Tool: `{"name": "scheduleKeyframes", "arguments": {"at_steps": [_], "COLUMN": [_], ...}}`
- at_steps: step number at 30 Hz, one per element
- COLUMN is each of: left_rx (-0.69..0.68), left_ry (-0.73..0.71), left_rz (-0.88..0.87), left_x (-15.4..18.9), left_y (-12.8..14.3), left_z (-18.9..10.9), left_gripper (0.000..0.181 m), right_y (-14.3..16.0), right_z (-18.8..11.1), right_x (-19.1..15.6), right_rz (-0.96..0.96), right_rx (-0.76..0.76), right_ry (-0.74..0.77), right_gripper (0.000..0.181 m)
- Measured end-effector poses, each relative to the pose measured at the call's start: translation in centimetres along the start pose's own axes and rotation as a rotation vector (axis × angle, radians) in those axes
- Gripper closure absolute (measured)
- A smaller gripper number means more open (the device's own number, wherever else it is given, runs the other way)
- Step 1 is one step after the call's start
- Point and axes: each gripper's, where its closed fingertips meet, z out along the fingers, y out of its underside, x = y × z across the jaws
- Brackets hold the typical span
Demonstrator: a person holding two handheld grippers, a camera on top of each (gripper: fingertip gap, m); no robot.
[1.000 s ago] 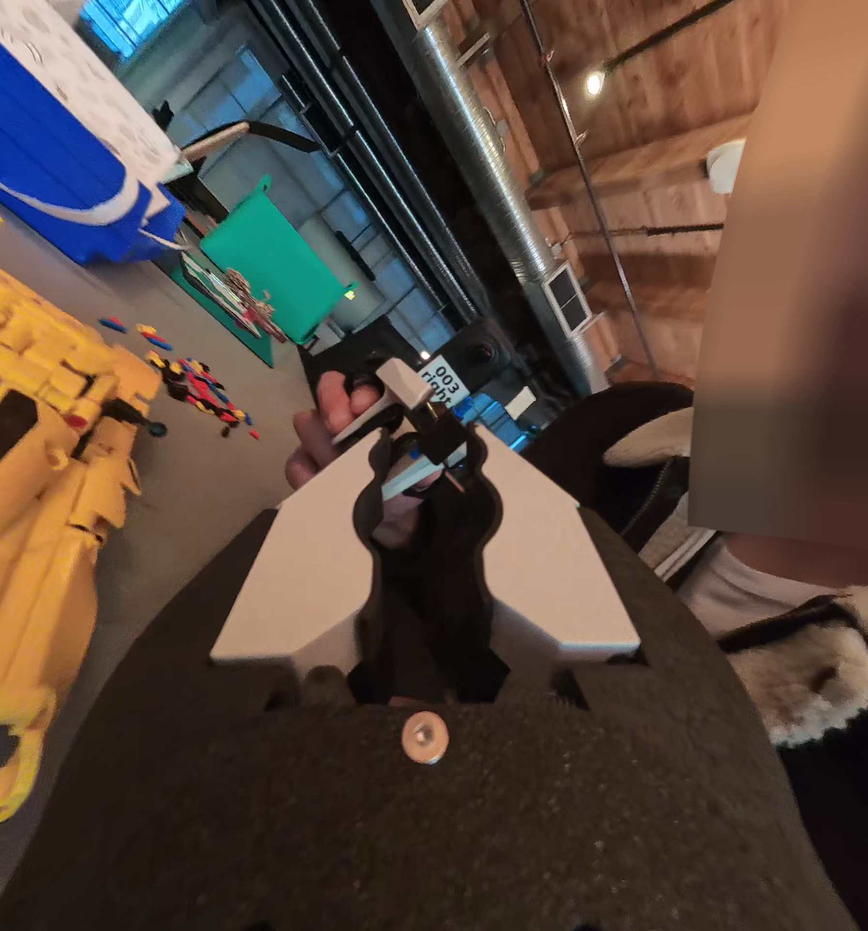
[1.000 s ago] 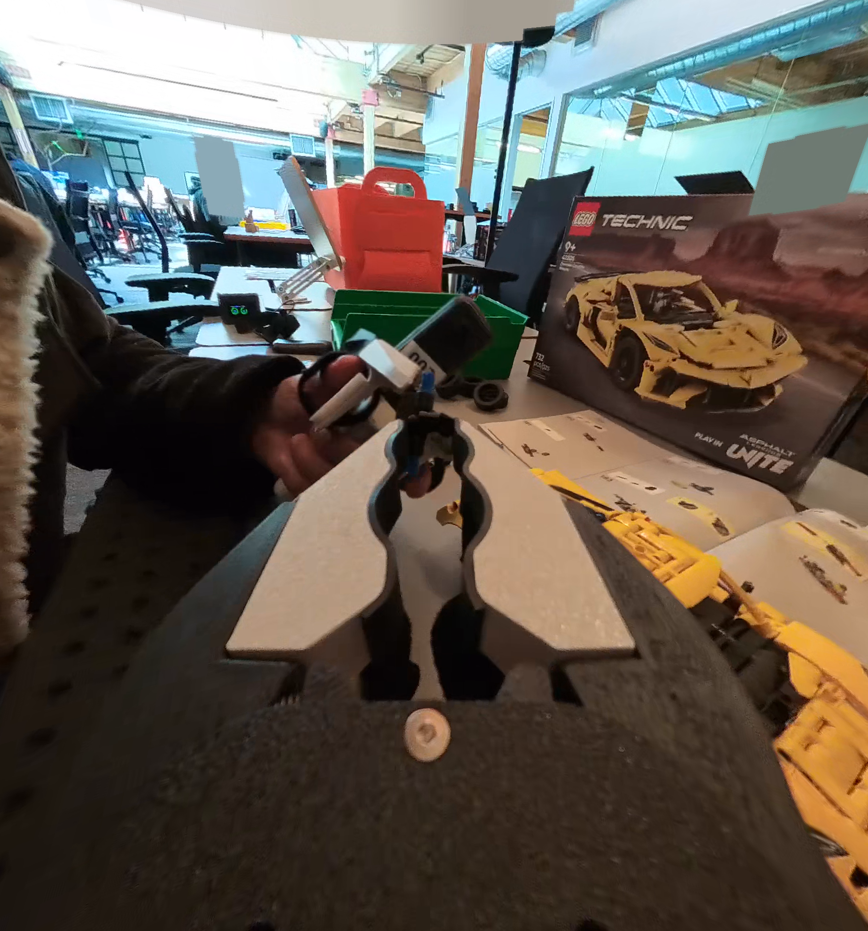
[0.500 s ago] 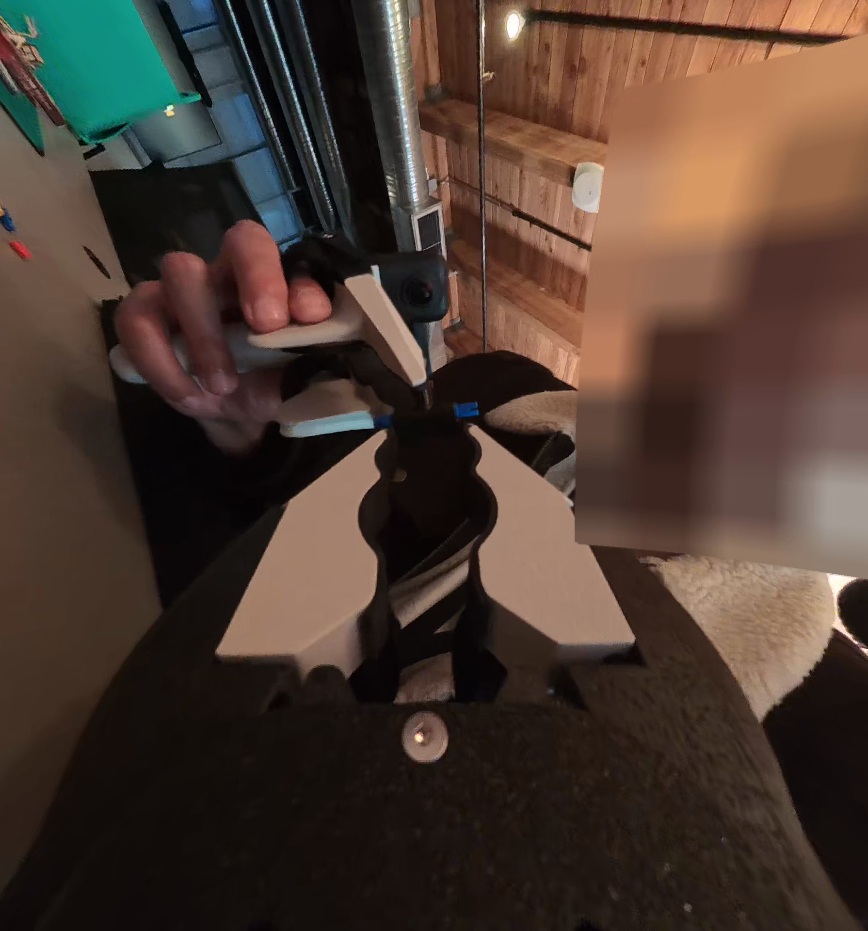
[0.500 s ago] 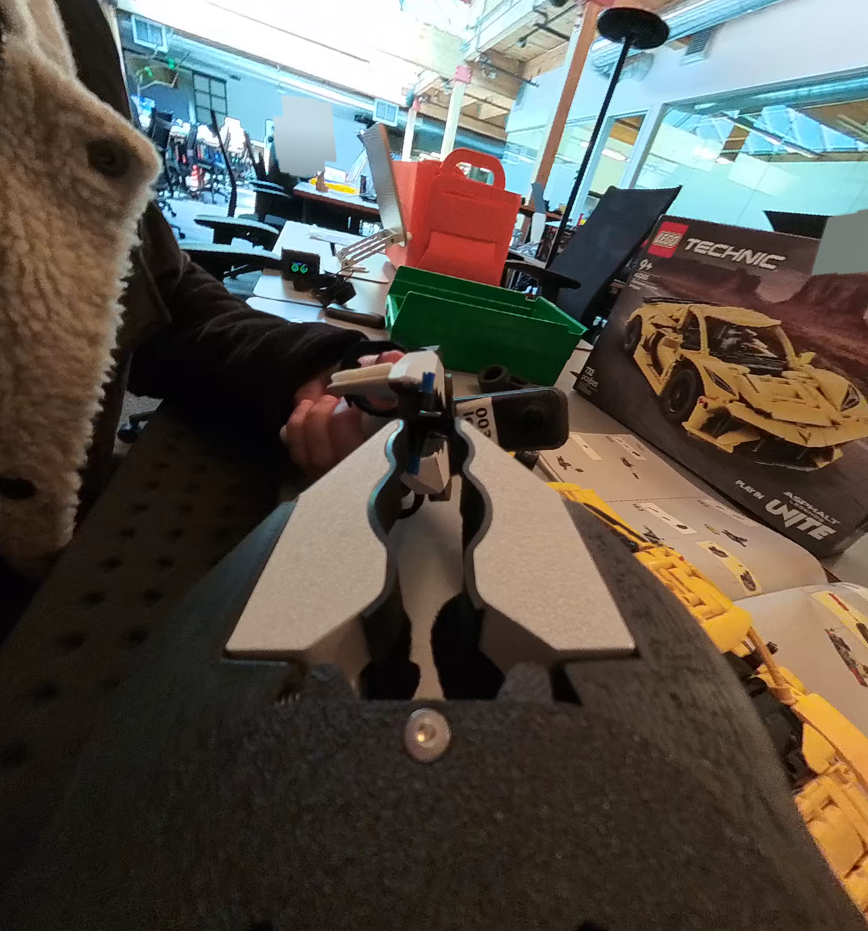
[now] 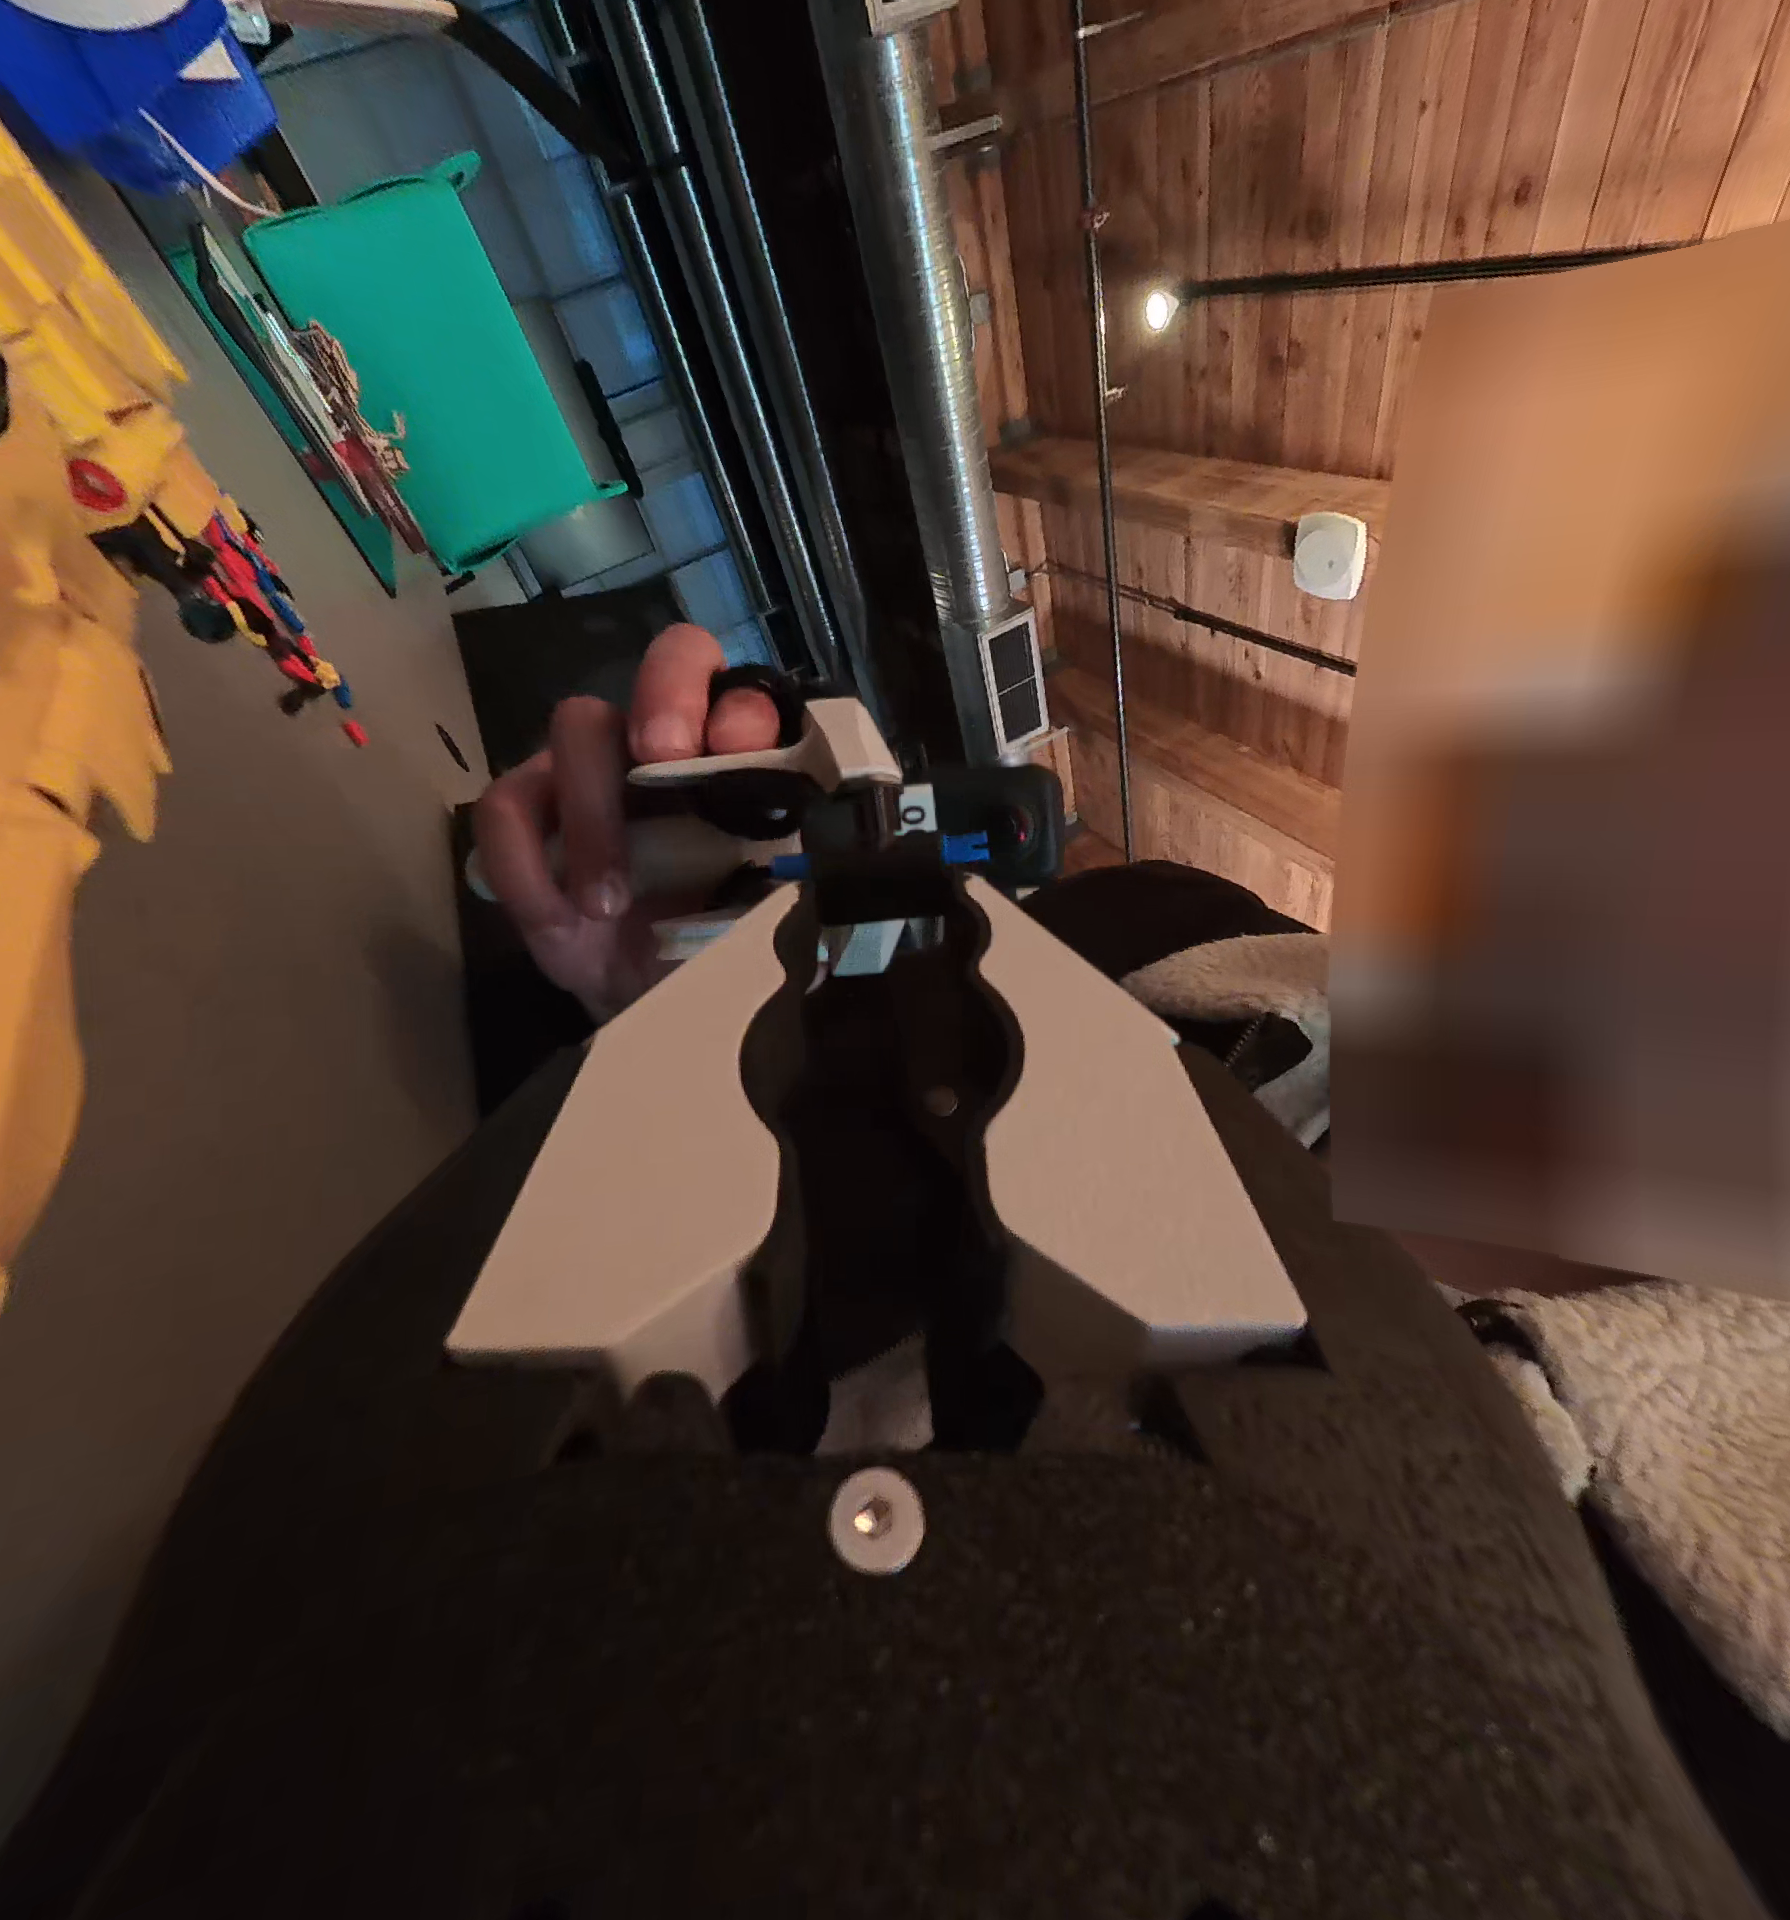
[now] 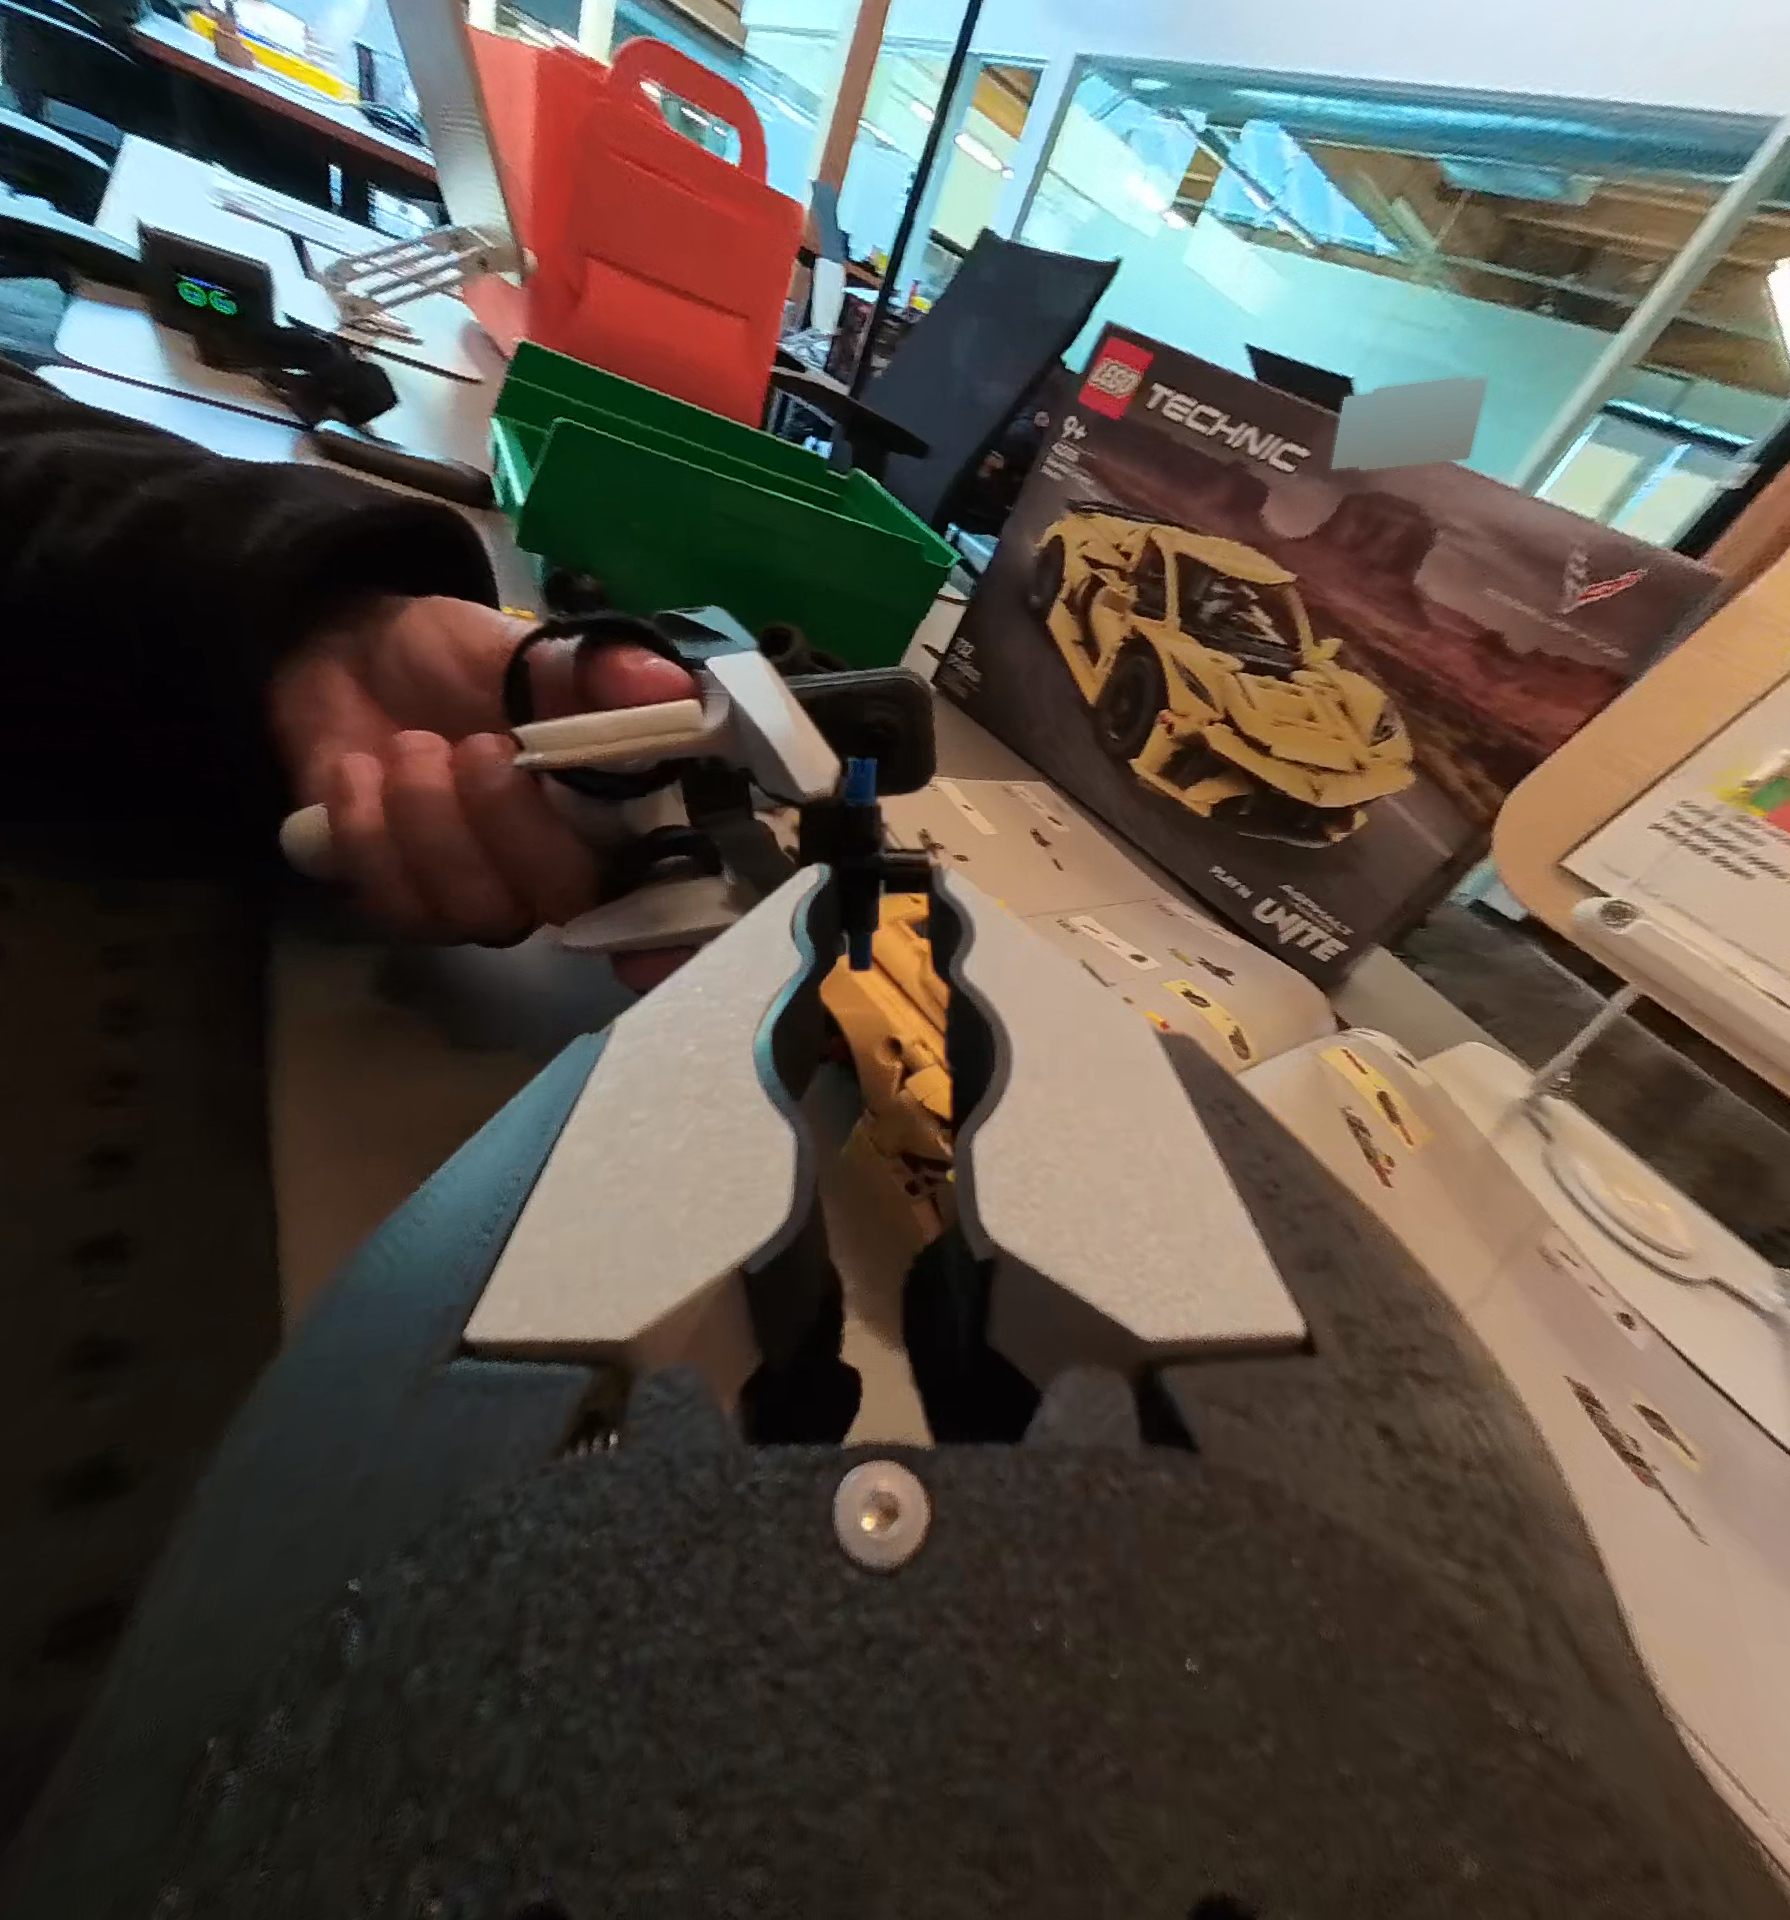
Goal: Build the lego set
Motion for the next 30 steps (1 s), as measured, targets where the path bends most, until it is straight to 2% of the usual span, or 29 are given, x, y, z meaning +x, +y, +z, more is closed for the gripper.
{"name": "scheduleKeyframes", "arguments": {"at_steps": [9, 14, 17, 20, 24, 30], "left_rx": [-0.027, -0.073, -0.082, -0.048, -0.055, -0.092], "left_ry": [-0.027, -0.014, -0.015, -0.028, -0.026, -0.006], "left_rz": [0.015, 0.007, 0.012, 0.004, -0.009, -0.034], "left_x": [-0.4, -0.2, -0.2, -0.5, -0.5, -0.3], "left_y": [0.3, 1.0, 1.1, 0.5, 0.7, 1.3], "left_z": [-0.1, 0.0, 0.0, -0.2, -0.2, -0.1], "left_gripper": [0.157, 0.158, 0.158, 0.158, 0.157, 0.157], "right_y": [0.4, 0.4, 0.4, 0.6, 0.7, 0.6], "right_z": [-0.1, -0.4, -0.4, 0.0, -0.1, -0.4], "right_x": [-0.3, -0.9, -1.0, -0.6, -0.7, -1.2], "right_rz": [-0.014, 0.061, 0.012, 0.1, 0.087, 0.113], "right_rx": [-0.024, -0.062, -0.061, -0.059, -0.051, -0.051], "right_ry": [0.017, -0.094, -0.087, -0.069, -0.048, -0.1], "right_gripper": [0.167, 0.168, 0.168, 0.168, 0.168, 0.168]}}
